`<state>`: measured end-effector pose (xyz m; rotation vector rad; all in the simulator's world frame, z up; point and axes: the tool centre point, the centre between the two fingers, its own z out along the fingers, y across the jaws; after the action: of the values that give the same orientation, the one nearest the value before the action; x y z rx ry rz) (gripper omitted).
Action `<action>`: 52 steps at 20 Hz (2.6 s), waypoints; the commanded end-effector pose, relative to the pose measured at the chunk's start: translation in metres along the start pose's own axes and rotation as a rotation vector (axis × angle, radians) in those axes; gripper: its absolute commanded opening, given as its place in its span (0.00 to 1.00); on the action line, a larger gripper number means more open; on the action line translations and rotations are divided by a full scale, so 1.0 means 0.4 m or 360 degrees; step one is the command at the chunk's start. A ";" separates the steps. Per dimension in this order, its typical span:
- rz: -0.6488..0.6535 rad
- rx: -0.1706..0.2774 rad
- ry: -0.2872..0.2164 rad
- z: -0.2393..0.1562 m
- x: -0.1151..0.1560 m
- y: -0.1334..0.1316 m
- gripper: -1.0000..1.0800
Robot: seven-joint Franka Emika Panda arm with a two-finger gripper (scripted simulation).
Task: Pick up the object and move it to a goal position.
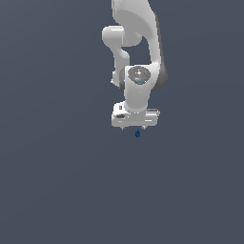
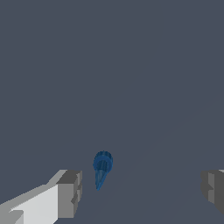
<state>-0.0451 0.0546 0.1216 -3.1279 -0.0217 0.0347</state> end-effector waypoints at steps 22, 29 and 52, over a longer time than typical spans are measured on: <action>-0.0063 -0.0022 0.0033 0.128 -0.090 -0.086 0.96; -0.0064 -0.0022 0.0035 0.195 -0.090 -0.085 0.96; -0.0064 -0.0022 0.0035 0.154 -0.060 -0.075 0.00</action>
<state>-0.0745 0.0865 0.0555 -3.1403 -0.0851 0.0018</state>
